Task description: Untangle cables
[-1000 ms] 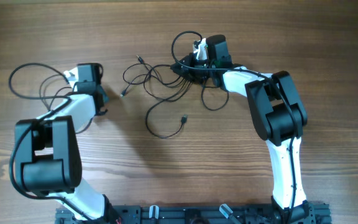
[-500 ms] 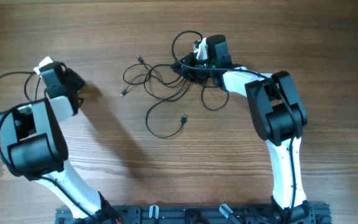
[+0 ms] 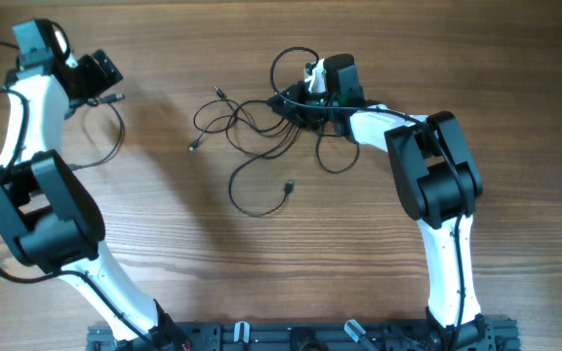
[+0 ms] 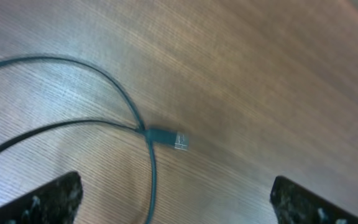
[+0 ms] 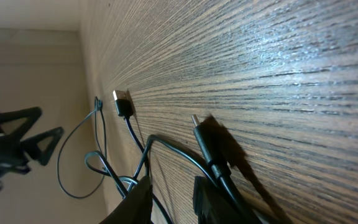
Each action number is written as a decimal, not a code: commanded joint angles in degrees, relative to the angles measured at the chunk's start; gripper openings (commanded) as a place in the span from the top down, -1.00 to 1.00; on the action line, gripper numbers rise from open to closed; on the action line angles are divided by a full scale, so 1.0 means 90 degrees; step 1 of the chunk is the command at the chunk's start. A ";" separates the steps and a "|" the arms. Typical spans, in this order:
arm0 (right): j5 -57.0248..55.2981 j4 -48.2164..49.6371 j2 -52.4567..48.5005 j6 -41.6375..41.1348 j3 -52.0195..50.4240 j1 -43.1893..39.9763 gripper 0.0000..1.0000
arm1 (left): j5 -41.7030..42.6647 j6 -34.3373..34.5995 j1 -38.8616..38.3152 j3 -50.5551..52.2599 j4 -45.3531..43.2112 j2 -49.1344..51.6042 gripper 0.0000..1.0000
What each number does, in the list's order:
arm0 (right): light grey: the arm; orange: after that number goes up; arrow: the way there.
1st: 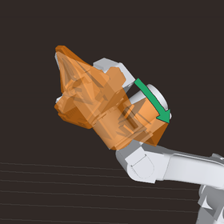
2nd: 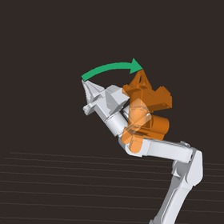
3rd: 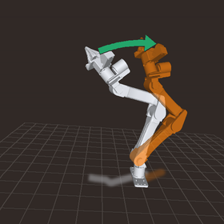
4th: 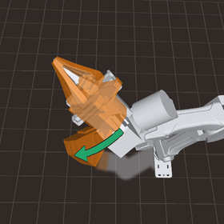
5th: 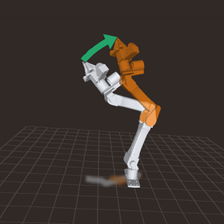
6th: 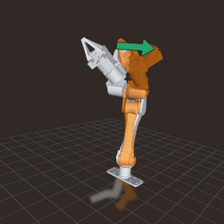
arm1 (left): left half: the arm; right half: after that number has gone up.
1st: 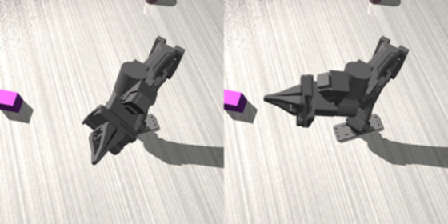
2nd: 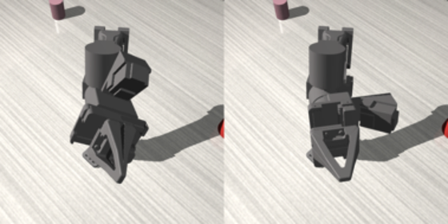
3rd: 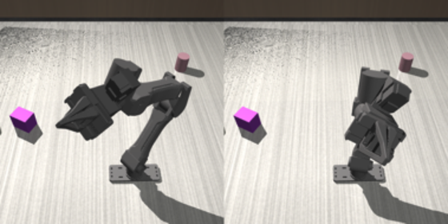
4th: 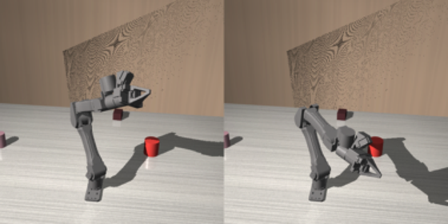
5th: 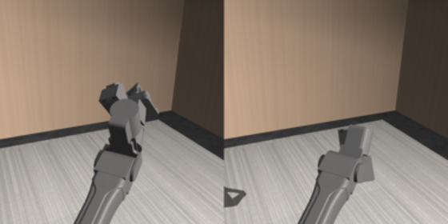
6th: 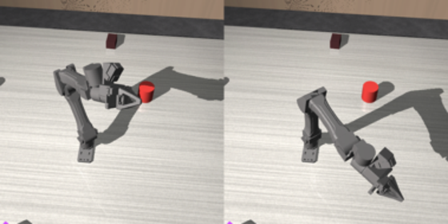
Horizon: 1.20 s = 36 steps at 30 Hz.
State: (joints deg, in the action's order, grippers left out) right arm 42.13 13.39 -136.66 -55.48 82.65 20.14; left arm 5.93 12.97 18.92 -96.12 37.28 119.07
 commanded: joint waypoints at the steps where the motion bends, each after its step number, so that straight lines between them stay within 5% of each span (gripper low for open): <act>1: -0.0702 -0.0279 -0.0498 0.0000 -0.0257 -0.0068 0.47 | 0.0063 0.0289 0.0010 -0.0840 0.1003 -0.0206 -0.99; 5: -0.0702 -0.0287 -0.0498 0.0005 -0.0257 -0.0068 0.45 | -0.0447 0.0903 0.0129 -0.0950 0.1909 -0.0493 -1.00; 6: -0.0704 -0.0306 -0.0498 0.0005 -0.0257 -0.0068 0.44 | -0.0525 0.0950 0.0189 -0.0950 0.2069 -0.0493 -0.85; 8: -0.0704 -0.0355 -0.0498 0.0044 -0.0257 -0.0068 0.43 | -0.0525 0.0950 0.0328 -0.0940 0.2276 -0.0491 0.92; 14: -0.0704 -0.0389 -0.0498 0.0160 -0.0257 -0.0068 0.43 | -0.0357 0.0952 0.1078 -0.0903 0.2514 -0.0491 0.92; 18: -0.0704 -0.0294 -0.0498 0.0143 -0.0257 -0.0068 0.42 | -0.0141 0.0947 0.1226 -0.0612 0.3128 -0.0483 0.74; 29: -0.0704 -0.0284 -0.0498 0.0163 -0.0257 -0.0068 0.42 | -0.0129 0.0945 0.1052 0.1547 0.0282 -0.0483 0.92; 36: -0.0707 -0.0204 -0.0498 0.0143 -0.0257 -0.0068 0.42 | -0.0080 0.0964 0.0891 0.1564 0.0704 -0.0464 0.85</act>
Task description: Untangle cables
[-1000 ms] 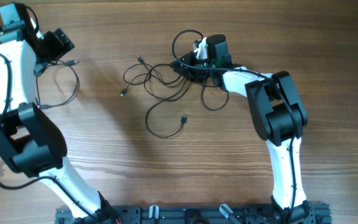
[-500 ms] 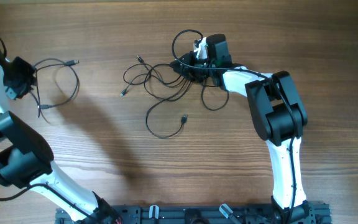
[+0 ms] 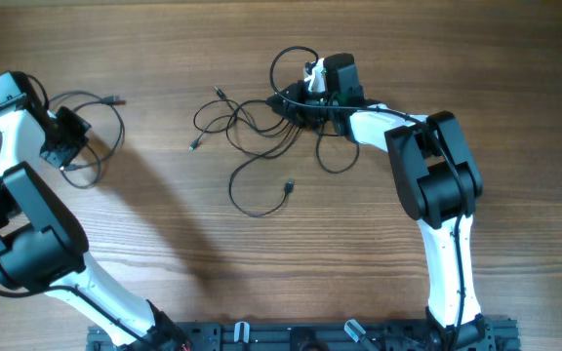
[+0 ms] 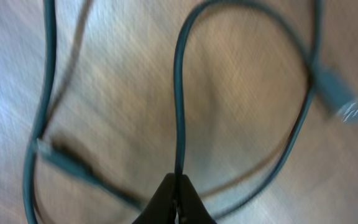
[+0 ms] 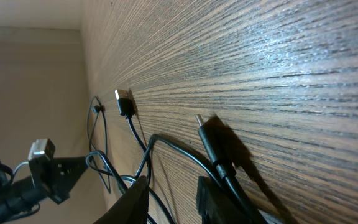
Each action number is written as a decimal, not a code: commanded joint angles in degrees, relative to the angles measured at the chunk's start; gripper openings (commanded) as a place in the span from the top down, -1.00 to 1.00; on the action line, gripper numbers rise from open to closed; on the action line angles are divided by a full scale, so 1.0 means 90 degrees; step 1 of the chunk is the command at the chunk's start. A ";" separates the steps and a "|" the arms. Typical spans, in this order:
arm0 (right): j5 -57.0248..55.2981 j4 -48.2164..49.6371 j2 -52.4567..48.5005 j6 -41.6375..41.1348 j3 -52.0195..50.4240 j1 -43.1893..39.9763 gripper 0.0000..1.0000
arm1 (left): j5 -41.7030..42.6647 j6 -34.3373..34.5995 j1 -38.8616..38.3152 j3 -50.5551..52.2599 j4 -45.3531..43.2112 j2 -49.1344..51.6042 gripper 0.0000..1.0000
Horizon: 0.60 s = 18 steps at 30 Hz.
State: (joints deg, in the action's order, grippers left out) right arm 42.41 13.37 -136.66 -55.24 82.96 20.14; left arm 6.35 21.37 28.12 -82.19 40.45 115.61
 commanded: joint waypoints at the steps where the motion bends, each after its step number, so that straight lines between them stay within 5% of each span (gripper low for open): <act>1: -0.0738 -0.0204 -0.0498 0.0119 -0.0291 -0.0068 0.42 | -0.0474 0.0197 -0.0155 0.0046 0.0495 -0.0070 0.72; 5: -0.0733 -0.0233 -0.0498 0.0121 -0.0291 -0.0068 0.42 | -0.0886 0.0823 -0.0141 0.0452 0.0384 -0.0058 0.32; 10: -0.0709 -0.0279 -0.0498 0.0124 -0.0291 -0.0068 0.42 | -0.1078 0.1384 -0.0141 0.1190 -0.0690 -0.0056 0.24; 12: -0.0712 -0.0308 -0.0498 0.0126 -0.0291 -0.0068 0.42 | -0.1348 0.1804 -0.0136 0.1411 -0.1008 -0.0056 0.35; 14: -0.0712 -0.0306 -0.0498 0.0131 -0.0291 -0.0068 0.42 | -0.1545 0.1899 -0.0136 0.1501 -0.1183 -0.0056 0.86; 18: -0.0716 -0.0274 -0.0498 0.0129 -0.0291 -0.0068 0.42 | -0.2429 0.1863 -0.0095 0.1515 -0.1707 -0.0053 0.92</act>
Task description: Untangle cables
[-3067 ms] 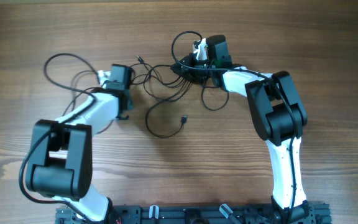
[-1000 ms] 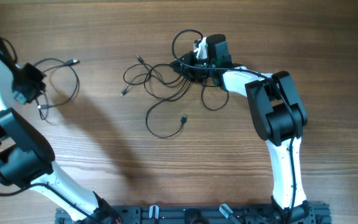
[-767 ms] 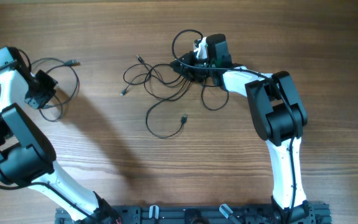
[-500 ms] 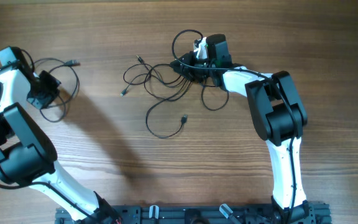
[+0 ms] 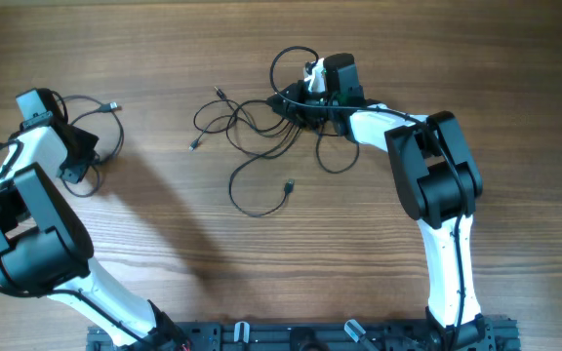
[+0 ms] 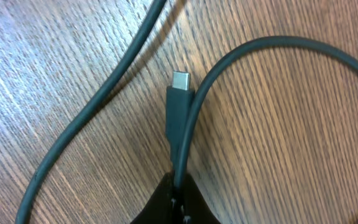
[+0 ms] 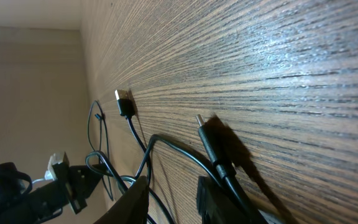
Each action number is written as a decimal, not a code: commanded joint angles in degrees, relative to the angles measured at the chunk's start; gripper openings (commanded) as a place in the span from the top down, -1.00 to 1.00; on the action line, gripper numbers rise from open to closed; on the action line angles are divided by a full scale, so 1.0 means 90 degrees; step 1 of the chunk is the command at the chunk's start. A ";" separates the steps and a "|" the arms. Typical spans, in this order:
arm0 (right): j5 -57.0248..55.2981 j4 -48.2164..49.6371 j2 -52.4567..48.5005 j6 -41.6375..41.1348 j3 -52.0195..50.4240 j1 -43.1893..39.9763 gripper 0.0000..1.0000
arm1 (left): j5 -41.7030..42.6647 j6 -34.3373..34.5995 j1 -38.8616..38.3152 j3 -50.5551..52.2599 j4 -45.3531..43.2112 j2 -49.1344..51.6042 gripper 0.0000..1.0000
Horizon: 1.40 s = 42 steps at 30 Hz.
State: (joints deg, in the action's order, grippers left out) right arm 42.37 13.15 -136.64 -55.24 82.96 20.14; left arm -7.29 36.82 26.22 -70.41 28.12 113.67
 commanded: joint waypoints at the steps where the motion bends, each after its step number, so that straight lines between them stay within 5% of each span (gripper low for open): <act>1: -0.0714 -0.0248 -0.0500 0.0129 -0.0291 -0.0068 0.42 | -0.0916 0.0124 0.0141 0.0206 -0.0444 0.0163 0.92; 6: -0.0712 -0.0253 -0.0500 0.0134 -0.0291 -0.0068 0.42 | -0.0704 -0.0284 0.0304 0.0121 -0.1251 0.0129 0.60; 10: -0.0712 -0.0255 -0.0500 0.0131 -0.0291 -0.0068 0.42 | -0.0143 -0.0906 0.0308 -0.0279 -0.1188 -0.0039 -0.10; 16: -0.0712 -0.0255 -0.0500 0.0134 -0.0291 -0.0068 0.42 | -0.0121 -0.0899 0.0308 -0.0697 -0.1056 -0.1375 -0.40; 22: -0.0707 -0.0233 -0.0500 0.0119 -0.0291 -0.0068 0.41 | 0.0738 -0.0877 0.0197 -0.0697 -0.0571 -0.2671 -0.57; 24: -0.0707 -0.0148 -0.0500 0.0138 -0.0291 -0.0068 0.41 | 0.2050 -0.0828 0.0053 -0.0697 0.0350 -0.2878 -0.64; 27: -0.0699 -0.0129 -0.0500 0.0138 -0.0291 -0.0068 0.40 | 0.2538 -0.0772 -0.0510 -0.0495 0.1637 -0.2744 -0.71; 37: 0.1054 0.0799 -0.0391 0.0255 -0.0289 -0.0068 0.23 | 0.2348 -0.1069 -0.2208 0.0240 0.0801 -0.1722 -0.73; 42: 0.1520 -0.0352 0.0663 0.1613 -0.0291 -0.0039 0.05 | 0.2353 -0.1047 -0.2509 0.0240 0.0070 -0.1496 -1.00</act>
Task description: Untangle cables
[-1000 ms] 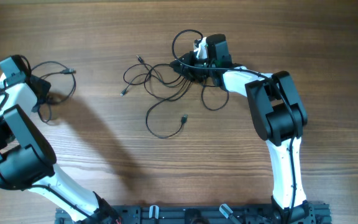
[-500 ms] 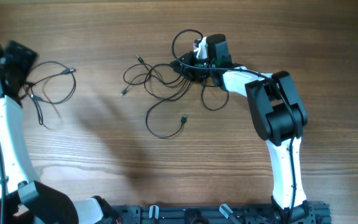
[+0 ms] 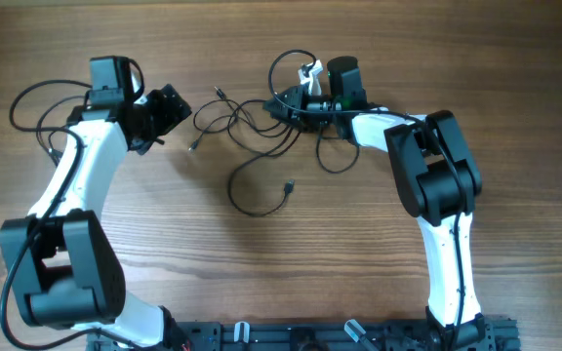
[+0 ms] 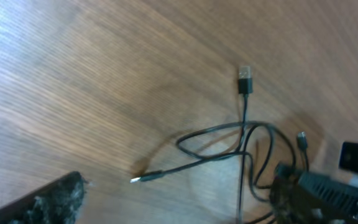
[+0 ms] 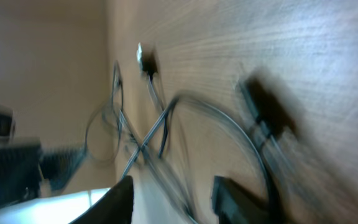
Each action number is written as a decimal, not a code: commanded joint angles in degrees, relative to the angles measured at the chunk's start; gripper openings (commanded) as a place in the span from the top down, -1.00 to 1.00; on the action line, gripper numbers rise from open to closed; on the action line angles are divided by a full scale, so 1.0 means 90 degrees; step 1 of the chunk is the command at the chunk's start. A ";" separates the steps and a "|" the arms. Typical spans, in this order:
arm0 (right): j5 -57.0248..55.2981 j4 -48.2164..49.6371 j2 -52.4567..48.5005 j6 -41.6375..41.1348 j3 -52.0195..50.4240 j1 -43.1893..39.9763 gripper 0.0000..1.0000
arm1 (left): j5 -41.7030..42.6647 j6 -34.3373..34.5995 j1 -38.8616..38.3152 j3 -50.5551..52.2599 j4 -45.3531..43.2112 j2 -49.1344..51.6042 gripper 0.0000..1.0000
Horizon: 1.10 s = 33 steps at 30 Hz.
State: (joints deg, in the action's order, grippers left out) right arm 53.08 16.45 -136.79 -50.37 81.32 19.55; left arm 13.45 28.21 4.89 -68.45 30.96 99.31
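The tangle of thin black cables (image 3: 252,122) lies at the table's top middle; in the left wrist view its USB plug (image 4: 244,81) and a small plug (image 4: 145,178) show. One separate black cable (image 3: 37,88) lies looped at the far left. My left gripper (image 3: 169,107) hangs just left of the tangle, open and empty (image 4: 176,186). My right gripper (image 3: 296,97) sits at the tangle's right side. Its view is blurred: its fingers (image 5: 120,199) stand apart with cable strands running between them (image 5: 173,193).
The wooden table (image 3: 291,263) carries only the cables. A white part (image 3: 310,70) sits on the right wrist above the tangle. One loose cable end with a plug (image 3: 289,185) reaches toward the table's middle.
My left gripper was shut on the separate cable at the far left; now it is open, empty and to the right, beside the tangle. The right gripper's fingers stand wider apart, its view blurred.
My left gripper was open at the top left above a cable plug. Then it was shut on that cable at the far left, and stayed so. Now that cable lies alone at the left. The right gripper stayed in the tangle.
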 commanded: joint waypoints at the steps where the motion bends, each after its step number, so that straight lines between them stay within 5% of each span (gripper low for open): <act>1: 0.0131 -0.1265 0.0976 0.1486 -0.0109 0.0041 0.03 | 0.0049 -0.0090 -0.0189 0.0022 -0.0393 0.0100 -1.00; 8: -0.1542 -0.3150 0.2613 0.2263 -0.0109 0.0097 -0.03 | -0.0185 -0.0114 -0.0240 0.0022 -0.0493 0.0102 -0.99; 14: -0.2885 -0.4238 0.2582 0.2025 -0.0109 0.0192 -0.04 | -0.0321 -0.0112 -0.0253 0.0022 -0.0580 0.0112 -0.89; 20: -0.3021 -0.4131 0.2429 0.2040 -0.0109 0.0826 0.07 | -0.0318 -0.0109 -0.0253 0.0022 -0.0639 0.0112 -0.93; 27: -0.4626 -0.3332 0.2295 0.2606 -0.0121 0.1899 0.17 | -0.0357 -0.0112 -0.0253 0.0022 -0.0685 0.0112 -0.99; 29: -0.4631 -0.3101 0.2135 0.2793 -0.0121 0.2103 0.04 | -0.0525 -0.0112 -0.0253 0.0022 -0.0685 0.0112 -1.00; 30: -0.4629 -0.2990 0.1989 0.2795 -0.0121 0.2225 -0.25 | -0.0610 -0.0112 -0.0253 0.0022 -0.0682 0.0112 -1.00; 33: -0.4629 -0.2754 0.1622 0.2790 -0.0121 0.2361 -0.33 | -0.0607 -0.0109 -0.0253 0.0022 -0.0685 0.0112 -1.00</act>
State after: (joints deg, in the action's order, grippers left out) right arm 13.21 -9.65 -118.21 -26.68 80.27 40.10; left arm 9.45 27.66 2.94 -68.38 25.02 99.61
